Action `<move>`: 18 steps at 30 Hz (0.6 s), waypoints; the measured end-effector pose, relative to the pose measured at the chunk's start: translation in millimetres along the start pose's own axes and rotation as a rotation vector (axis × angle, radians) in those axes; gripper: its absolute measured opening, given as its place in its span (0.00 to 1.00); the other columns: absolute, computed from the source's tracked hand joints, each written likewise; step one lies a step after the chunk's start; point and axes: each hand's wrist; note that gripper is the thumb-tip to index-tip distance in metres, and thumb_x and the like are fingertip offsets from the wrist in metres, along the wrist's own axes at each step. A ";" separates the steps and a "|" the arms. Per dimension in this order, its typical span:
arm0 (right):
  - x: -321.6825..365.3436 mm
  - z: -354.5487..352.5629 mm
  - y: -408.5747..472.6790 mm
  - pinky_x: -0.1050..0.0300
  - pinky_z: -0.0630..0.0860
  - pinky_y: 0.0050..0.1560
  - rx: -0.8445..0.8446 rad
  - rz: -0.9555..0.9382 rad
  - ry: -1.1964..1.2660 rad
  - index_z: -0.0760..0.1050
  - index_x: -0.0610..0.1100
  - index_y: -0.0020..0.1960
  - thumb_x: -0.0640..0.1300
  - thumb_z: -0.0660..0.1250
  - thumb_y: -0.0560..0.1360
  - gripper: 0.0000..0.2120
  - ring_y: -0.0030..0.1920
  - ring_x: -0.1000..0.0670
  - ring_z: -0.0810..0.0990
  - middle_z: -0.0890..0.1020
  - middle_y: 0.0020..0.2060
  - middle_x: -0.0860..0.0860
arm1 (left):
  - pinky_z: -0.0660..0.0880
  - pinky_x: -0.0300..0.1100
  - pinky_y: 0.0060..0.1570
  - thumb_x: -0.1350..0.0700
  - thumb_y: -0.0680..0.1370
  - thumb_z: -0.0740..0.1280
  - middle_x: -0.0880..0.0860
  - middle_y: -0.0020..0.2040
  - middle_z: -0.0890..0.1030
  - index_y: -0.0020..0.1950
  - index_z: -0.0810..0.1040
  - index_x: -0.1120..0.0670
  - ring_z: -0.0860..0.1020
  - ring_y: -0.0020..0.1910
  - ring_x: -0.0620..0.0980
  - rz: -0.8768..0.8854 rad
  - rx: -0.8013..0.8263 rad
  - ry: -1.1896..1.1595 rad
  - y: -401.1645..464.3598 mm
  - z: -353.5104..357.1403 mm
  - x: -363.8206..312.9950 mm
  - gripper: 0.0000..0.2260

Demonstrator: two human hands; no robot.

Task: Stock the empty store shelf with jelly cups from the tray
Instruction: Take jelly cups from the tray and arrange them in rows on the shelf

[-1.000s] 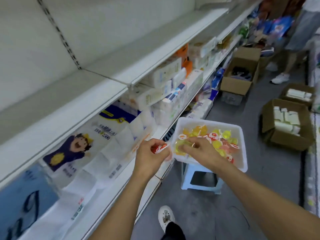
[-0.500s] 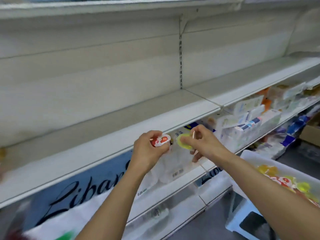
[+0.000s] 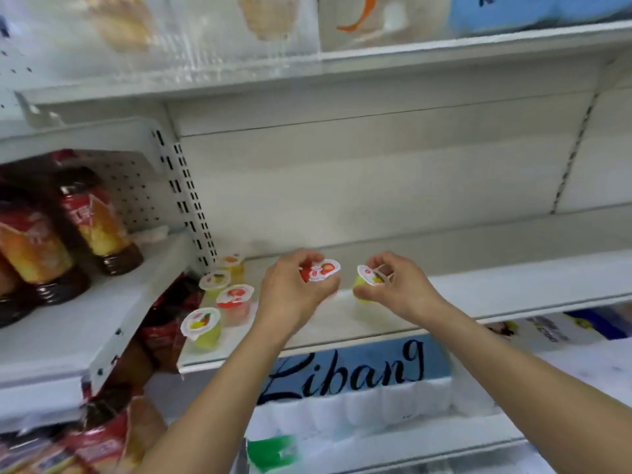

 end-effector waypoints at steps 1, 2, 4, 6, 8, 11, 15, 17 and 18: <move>6.4 15.2 8.1 0.60 0.74 0.45 0.019 -0.024 -0.038 0.73 0.50 0.57 0.51 0.77 0.65 0.24 0.46 0.55 0.78 0.78 0.50 0.54 | 0.78 0.43 0.49 0.47 0.66 0.76 0.44 0.47 0.83 0.54 0.80 0.45 0.80 0.45 0.43 -0.003 -0.020 0.014 5.6 -11.1 7.9 0.17; 12.5 30.3 15.8 0.58 0.76 0.48 0.038 -0.047 -0.073 0.73 0.50 0.58 0.51 0.77 0.65 0.25 0.48 0.53 0.79 0.78 0.51 0.53 | 0.78 0.44 0.49 0.47 0.66 0.76 0.44 0.47 0.83 0.53 0.80 0.45 0.80 0.45 0.43 -0.006 -0.043 0.027 11.1 -22.2 15.1 0.17; 22.4 59.4 30.8 0.56 0.76 0.53 0.073 -0.093 -0.149 0.73 0.49 0.61 0.52 0.77 0.66 0.26 0.52 0.51 0.78 0.77 0.54 0.52 | 0.78 0.43 0.49 0.46 0.65 0.76 0.43 0.47 0.83 0.54 0.80 0.45 0.80 0.46 0.43 -0.023 -0.095 0.052 21.2 -44.3 28.0 0.18; 29.8 85.8 45.2 0.57 0.74 0.53 0.099 -0.134 -0.224 0.72 0.48 0.63 0.51 0.76 0.67 0.27 0.53 0.50 0.77 0.77 0.56 0.51 | 0.77 0.42 0.49 0.47 0.66 0.76 0.43 0.46 0.82 0.55 0.80 0.45 0.80 0.47 0.44 -0.047 -0.141 0.059 30.8 -66.1 38.5 0.18; 36.2 109.1 59.6 0.59 0.73 0.51 0.108 -0.152 -0.261 0.71 0.48 0.63 0.50 0.74 0.69 0.26 0.53 0.49 0.78 0.76 0.56 0.50 | 0.76 0.40 0.48 0.48 0.67 0.75 0.44 0.46 0.82 0.56 0.80 0.46 0.80 0.47 0.44 -0.069 -0.183 0.058 40.3 -85.9 48.7 0.18; 45.6 134.9 83.9 0.61 0.70 0.50 0.081 -0.155 -0.300 0.70 0.49 0.63 0.49 0.71 0.70 0.23 0.55 0.50 0.77 0.75 0.58 0.52 | 0.75 0.42 0.51 0.48 0.68 0.75 0.45 0.46 0.80 0.56 0.79 0.45 0.79 0.50 0.47 -0.112 -0.243 0.084 55.2 -108.5 63.0 0.18; 56.2 156.9 117.2 0.58 0.69 0.54 0.087 -0.146 -0.328 0.68 0.47 0.65 0.48 0.70 0.72 0.23 0.58 0.48 0.75 0.74 0.60 0.50 | 0.76 0.45 0.56 0.48 0.68 0.76 0.46 0.50 0.81 0.57 0.78 0.45 0.79 0.52 0.48 -0.162 -0.274 0.065 70.1 -121.7 77.7 0.19; 59.0 165.2 130.8 0.58 0.68 0.52 0.076 -0.160 -0.329 0.68 0.45 0.65 0.46 0.71 0.72 0.24 0.58 0.46 0.75 0.74 0.60 0.48 | 0.77 0.46 0.55 0.49 0.68 0.76 0.47 0.51 0.82 0.56 0.78 0.45 0.79 0.51 0.48 -0.174 -0.290 0.042 74.4 -121.1 81.6 0.18; 59.9 168.6 136.8 0.57 0.68 0.52 0.071 -0.169 -0.323 0.68 0.44 0.64 0.46 0.71 0.71 0.24 0.58 0.45 0.75 0.75 0.60 0.47 | 0.77 0.46 0.55 0.49 0.68 0.76 0.47 0.52 0.82 0.56 0.78 0.45 0.79 0.51 0.48 -0.179 -0.291 0.029 75.7 -119.6 82.5 0.19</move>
Point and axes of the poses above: each hand's wrist, its own y-axis towards the middle knuckle, its own z-axis out of the palm, x = y × z
